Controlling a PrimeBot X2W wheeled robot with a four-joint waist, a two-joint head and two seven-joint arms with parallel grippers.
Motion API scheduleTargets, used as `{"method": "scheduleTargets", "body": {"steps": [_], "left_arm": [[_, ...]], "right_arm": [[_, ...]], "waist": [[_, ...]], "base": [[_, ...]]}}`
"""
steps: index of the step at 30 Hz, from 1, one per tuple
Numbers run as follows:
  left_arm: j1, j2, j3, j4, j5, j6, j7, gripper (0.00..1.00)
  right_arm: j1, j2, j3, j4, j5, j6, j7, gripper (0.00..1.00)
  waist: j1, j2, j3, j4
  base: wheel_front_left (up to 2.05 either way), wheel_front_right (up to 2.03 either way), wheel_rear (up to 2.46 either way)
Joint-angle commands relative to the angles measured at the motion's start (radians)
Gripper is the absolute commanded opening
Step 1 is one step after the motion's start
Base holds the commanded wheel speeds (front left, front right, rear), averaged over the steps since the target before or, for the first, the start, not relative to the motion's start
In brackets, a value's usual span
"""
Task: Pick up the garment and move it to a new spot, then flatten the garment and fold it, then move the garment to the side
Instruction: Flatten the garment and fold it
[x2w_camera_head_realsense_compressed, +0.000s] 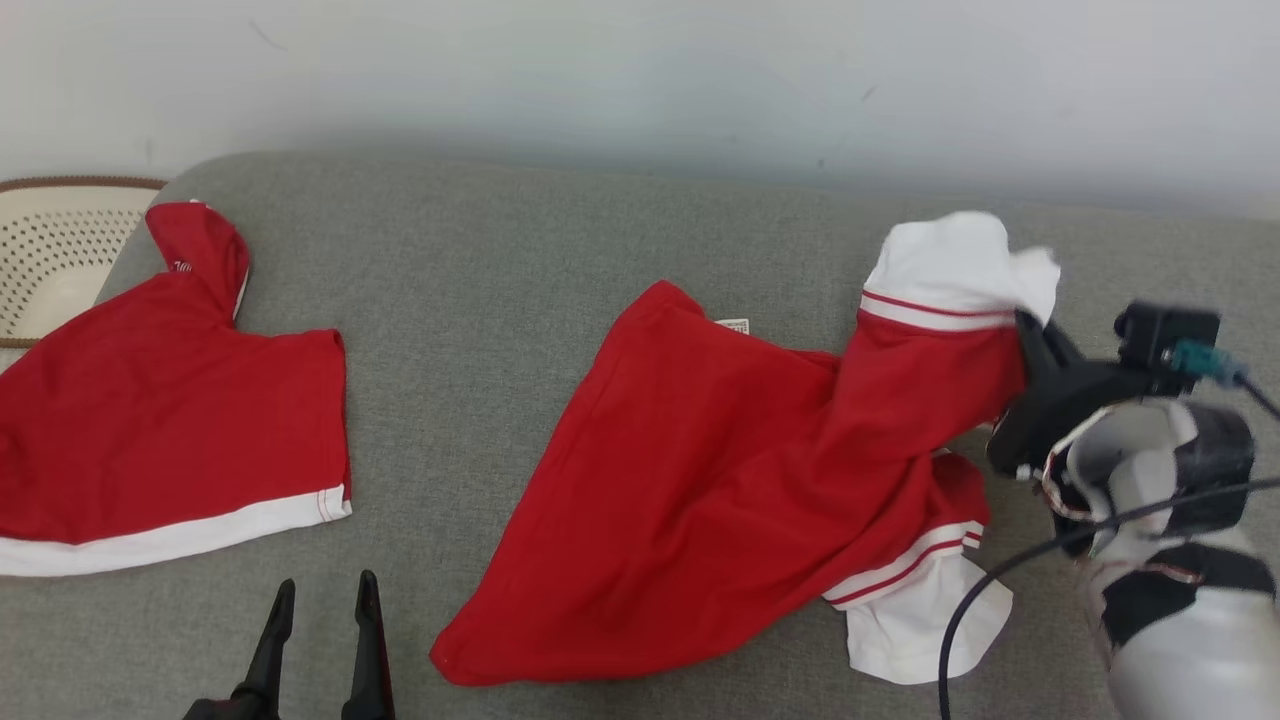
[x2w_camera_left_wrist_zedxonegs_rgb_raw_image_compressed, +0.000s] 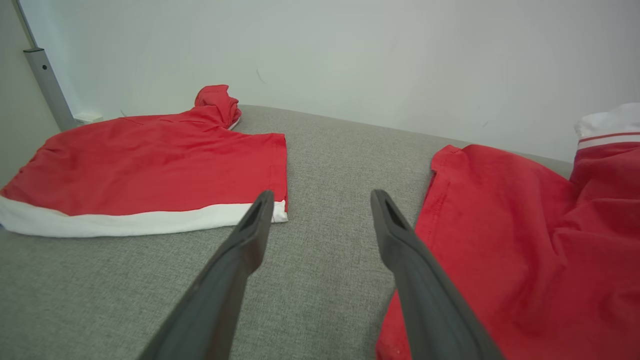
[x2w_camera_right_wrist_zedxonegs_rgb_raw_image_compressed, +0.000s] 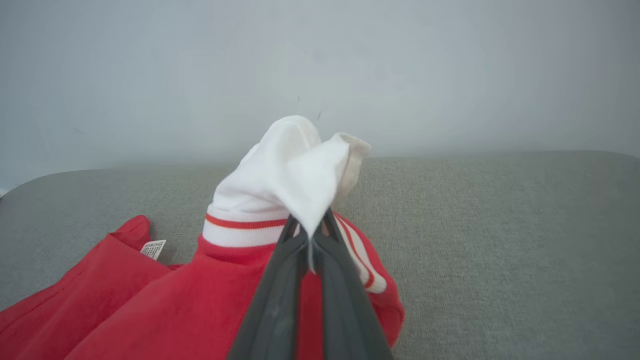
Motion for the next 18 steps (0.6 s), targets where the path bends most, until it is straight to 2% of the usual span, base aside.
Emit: {"method": "scheduleTargets", "body": {"steps": [1,12,18], "left_arm": [[-0.009,0.0,-0.002,0.007,-0.003,-0.003,-0.003,1.0],[-0.076,-0.013,-0.038,0.032,-0.014,-0.024,-0.003,1.0],[-0.106,-0.016,-0.055,0.045,-0.019,-0.03,-0.003,1.0]], "right_arm": [[-0.042,-0.019,0.016,-0.004,0.007,0.0,0.001,0.0],[-0.399,-0.11,0.18,0.085,0.066,0.0,0.03,0.0],[-0.511,-0.134,0.239,0.18,0.072,0.0,0.006,0.0]], "waist": [[0.0,-0.0001,0.019,0.021],[0.0,-0.0001,0.094,0.113],[0.0,-0.0001,0.121,0.146]], "base": [[0.0,0.0,0.0],[0.0,0.0,0.0],[0.0,0.0,0.0]]}}
